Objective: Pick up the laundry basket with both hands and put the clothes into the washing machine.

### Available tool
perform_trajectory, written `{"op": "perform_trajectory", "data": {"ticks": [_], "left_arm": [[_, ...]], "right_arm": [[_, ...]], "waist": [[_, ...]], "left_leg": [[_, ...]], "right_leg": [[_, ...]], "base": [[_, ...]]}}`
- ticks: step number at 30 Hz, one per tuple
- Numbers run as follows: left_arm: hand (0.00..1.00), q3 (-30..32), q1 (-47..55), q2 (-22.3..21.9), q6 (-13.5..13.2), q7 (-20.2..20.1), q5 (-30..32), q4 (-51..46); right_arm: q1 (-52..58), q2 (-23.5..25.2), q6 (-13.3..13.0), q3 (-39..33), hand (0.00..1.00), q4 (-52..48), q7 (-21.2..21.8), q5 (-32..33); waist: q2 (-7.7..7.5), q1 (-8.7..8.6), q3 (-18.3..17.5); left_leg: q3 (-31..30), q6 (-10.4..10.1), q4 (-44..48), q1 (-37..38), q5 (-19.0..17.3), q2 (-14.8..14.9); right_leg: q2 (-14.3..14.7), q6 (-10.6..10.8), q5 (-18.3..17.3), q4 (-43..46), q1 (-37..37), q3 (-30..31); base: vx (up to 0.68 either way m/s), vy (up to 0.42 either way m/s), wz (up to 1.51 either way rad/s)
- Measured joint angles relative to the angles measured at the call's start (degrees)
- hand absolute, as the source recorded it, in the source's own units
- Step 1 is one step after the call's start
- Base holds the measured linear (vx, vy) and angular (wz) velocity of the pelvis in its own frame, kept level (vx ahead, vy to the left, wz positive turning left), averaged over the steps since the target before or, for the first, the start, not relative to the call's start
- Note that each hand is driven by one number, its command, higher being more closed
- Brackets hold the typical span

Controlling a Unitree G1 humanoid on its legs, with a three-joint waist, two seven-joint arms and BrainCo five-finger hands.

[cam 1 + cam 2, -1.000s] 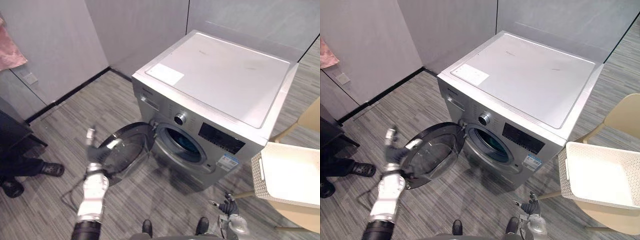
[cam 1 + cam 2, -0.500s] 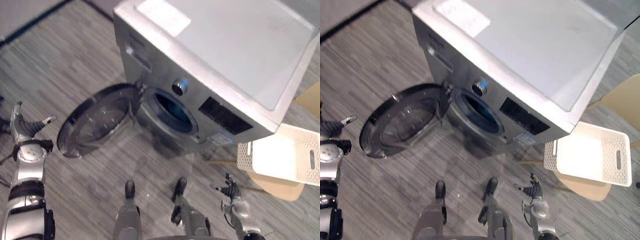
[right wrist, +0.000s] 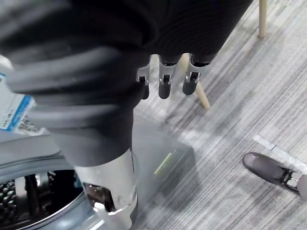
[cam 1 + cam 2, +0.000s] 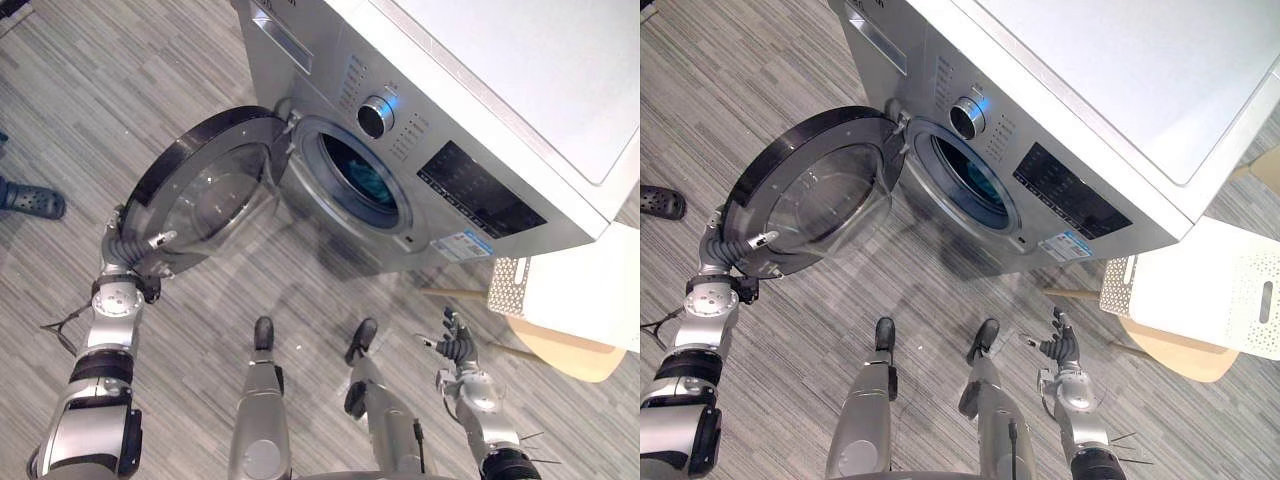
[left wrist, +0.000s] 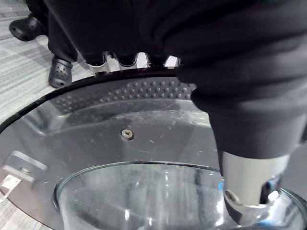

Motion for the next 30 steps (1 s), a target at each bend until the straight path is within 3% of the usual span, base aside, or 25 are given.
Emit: {"op": "perform_trajectory", "data": {"ticks": [3, 7, 10, 13, 15, 17, 18, 21, 24, 27, 30], "left_arm": [[0.00, -6.5, 3.2, -3.1, 0.1, -0.2, -0.1, -4.2], [0.00, -18.0, 8.4, -12.9, 0.1, -1.0, -0.4, -10.5], [0.00, -23.2, 7.5, -19.6, 1.5, 0.9, -2.9, -10.7], [0.00, -32.3, 0.4, -21.3, 2.0, 0.6, -3.7, -10.7], [0.00, -37.5, -7.7, -25.4, 1.8, -0.3, -3.4, -10.7], [0.00, -38.0, -16.8, -30.8, 0.7, -0.4, -3.3, -10.7], [0.00, -38.2, -20.0, -33.2, 0.5, -0.4, -3.3, -11.2], [0.00, -38.8, -17.9, -34.1, 0.0, -0.5, -3.0, -14.2], [0.00, -38.8, -8.4, -32.4, 0.1, -0.5, -2.0, -20.8], [0.00, -37.8, 2.8, -29.6, 0.0, -1.1, -2.7, -26.5], [0.00, -35.5, 17.6, -25.6, -0.2, -5.5, -5.1, -29.2]], "right_arm": [[0.1, 0.4, 0.0, 0.0, 0.00, 0.0, -0.1, -0.1], [0.4, 2.3, 0.1, 0.2, 0.00, 0.6, -0.1, -0.8], [0.3, 3.7, 0.0, 1.0, 0.00, 0.6, -0.1, -1.0], [0.5, 3.3, 0.2, 1.4, 0.00, 0.4, -0.2, -1.0], [0.5, 3.0, 0.3, 1.4, 0.00, -0.3, -0.3, -1.0], [1.6, 2.8, 0.9, 1.4, 0.00, -2.8, -0.3, -1.0], [4.2, 2.8, 1.4, 1.1, 0.00, -5.2, -0.3, -1.0], [7.7, 2.9, 1.5, 0.3, 0.00, -7.6, -0.3, -1.0], [10.5, 3.1, 1.5, -0.3, 0.00, -9.9, -0.5, -1.0], [11.9, 3.4, 1.4, -0.6, 0.00, -10.1, -1.2, -1.0], [11.6, 3.5, 1.5, -0.4, 0.00, -3.6, -1.1, -1.1]], "waist": [[0.00, -0.21, 0.0], [0.31, -0.58, -0.1], [0.37, -3.05, -0.1], [0.72, -7.00, -0.1], [1.41, -8.92, -0.3], [2.93, -11.44, -0.6], [3.62, -11.58, -0.9], [5.66, -11.54, -1.9], [7.60, -10.85, -3.1], [8.85, -8.49, -4.0], [10.04, -6.80, -7.2]], "left_leg": [[1.0, 0.5, -1.4, 1.5, 0.5, -1.6], [3.9, 1.1, -2.9, 4.8, 0.9, -3.7], [6.4, 2.4, -0.2, 5.5, -1.3, -3.7], [10.0, 3.3, 2.9, 5.6, -3.6, -3.2], [12.9, 4.2, 4.3, 5.6, -5.0, -2.5], [15.3, 4.3, 4.3, 5.7, -6.1, -1.6], [16.4, 3.6, 4.9, 6.1, -6.8, -1.0], [16.8, 3.2, 5.1, 6.6, -6.9, 0.8], [16.2, 1.8, 2.3, 10.0, -6.0, 1.9], [14.1, 1.2, -0.9, 13.8, -4.6, 1.5], [9.8, 0.4, -5.5, 18.6, -3.0, 0.6]], "right_leg": [[-1.6, 0.9, 0.2, 0.6, 0.0, 1.0], [-3.8, 2.2, 0.4, 1.6, 0.6, 3.8], [-4.1, 2.5, 0.5, 2.0, 0.7, 6.9], [-4.0, 3.0, 0.2, 2.5, -0.6, 11.2], [-3.8, 5.1, -1.5, 2.4, -1.6, 14.0], [-3.0, 3.1, -1.6, 5.7, -3.4, 15.5], [-2.7, 2.9, -0.6, 5.2, -3.3, 15.6], [-0.9, 2.6, -0.4, 4.4, -2.3, 15.2], [0.3, 1.8, -1.8, 4.5, 0.3, 13.0], [0.3, 1.8, -4.1, 5.3, 3.8, 10.4], [0.0, 2.1, -6.4, 4.9, 9.8, 6.0]], "base": [[0.00, 0.089, 0.00], [0.03, 0.103, -0.18], [0.00, 0.063, -0.37], [-0.02, 0.029, -0.58], [-0.02, 0.005, -0.84], [0.05, 0.010, -0.84], [0.10, -0.011, -0.52], [0.12, -0.076, -0.30], [0.16, -0.078, 0.16], [0.11, -0.033, 0.45], [0.11, 0.012, 0.80]]}}
